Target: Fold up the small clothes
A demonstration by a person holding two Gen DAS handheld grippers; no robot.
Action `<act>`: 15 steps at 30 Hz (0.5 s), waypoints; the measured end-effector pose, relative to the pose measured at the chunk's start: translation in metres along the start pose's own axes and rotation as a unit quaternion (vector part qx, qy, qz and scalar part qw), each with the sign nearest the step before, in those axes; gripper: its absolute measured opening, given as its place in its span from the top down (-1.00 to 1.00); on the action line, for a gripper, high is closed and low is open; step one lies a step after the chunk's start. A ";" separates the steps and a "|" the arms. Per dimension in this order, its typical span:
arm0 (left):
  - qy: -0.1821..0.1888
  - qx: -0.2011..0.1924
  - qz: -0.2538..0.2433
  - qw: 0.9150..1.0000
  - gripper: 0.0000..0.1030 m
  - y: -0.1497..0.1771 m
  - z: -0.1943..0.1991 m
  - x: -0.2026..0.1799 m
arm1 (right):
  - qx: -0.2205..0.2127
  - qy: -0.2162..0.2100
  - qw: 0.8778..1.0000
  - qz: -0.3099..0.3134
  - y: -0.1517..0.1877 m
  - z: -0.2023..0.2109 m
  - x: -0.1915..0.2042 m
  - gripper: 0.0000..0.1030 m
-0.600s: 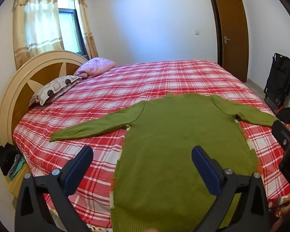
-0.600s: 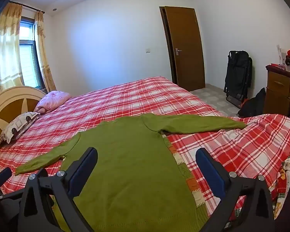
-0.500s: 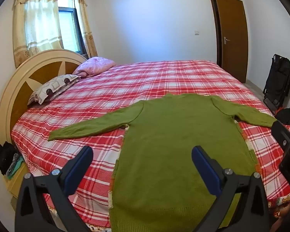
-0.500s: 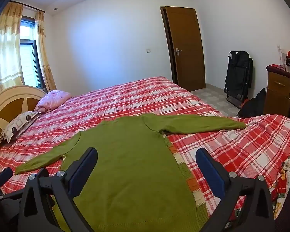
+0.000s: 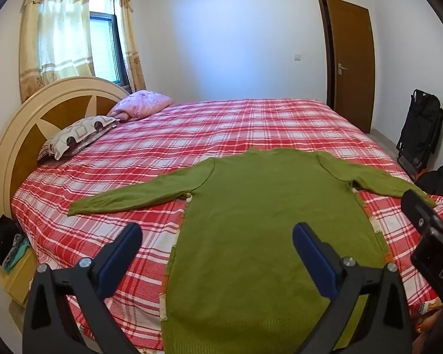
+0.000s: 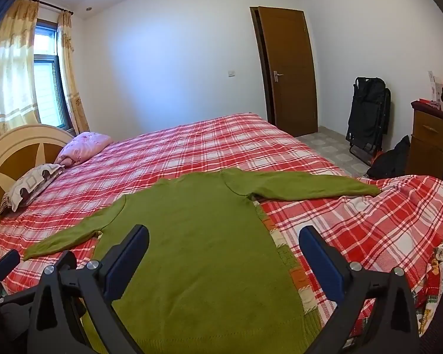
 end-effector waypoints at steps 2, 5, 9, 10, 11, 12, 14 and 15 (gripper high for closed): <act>0.000 0.002 -0.001 1.000 -1.00 0.000 -0.002 -0.001 | -0.001 0.000 1.000 0.002 0.000 0.000 0.001 -0.98; 0.002 0.004 0.001 1.000 -1.00 0.002 -0.002 0.000 | -0.003 0.000 1.000 0.001 -0.001 0.001 0.001 -0.97; 0.002 0.004 0.003 1.000 -1.00 0.002 -0.002 0.001 | -0.002 0.000 1.000 -0.001 0.000 0.000 -0.001 -0.98; 0.002 0.004 0.003 1.000 -1.00 0.002 -0.002 0.001 | -0.001 0.000 1.000 -0.001 0.000 0.000 0.000 -0.98; 0.004 0.006 0.003 1.000 -1.00 0.002 -0.002 0.001 | 0.001 -0.001 1.000 -0.001 0.000 -0.001 0.000 -0.97; 0.004 0.007 0.004 1.000 -1.00 0.003 -0.002 0.002 | 0.001 -0.001 1.000 -0.001 0.001 -0.001 0.000 -0.97; 0.004 0.010 0.005 1.000 -1.00 0.003 -0.003 0.001 | 0.001 -0.002 1.000 0.000 0.001 -0.001 0.000 -0.97; 0.005 0.011 0.005 1.000 -1.00 0.003 -0.003 0.002 | 0.000 -0.002 1.000 0.000 0.001 0.000 0.001 -0.97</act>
Point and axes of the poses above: each gripper's, at about its wrist camera, not at the fingertips, and z roughly against the way its jaws point, x to its left, y to its underside, the point moved 8 cm from there along -z, roughly the way its jaws point, and after that the axes turned 1 degree about -x, right-handed, at the moved point
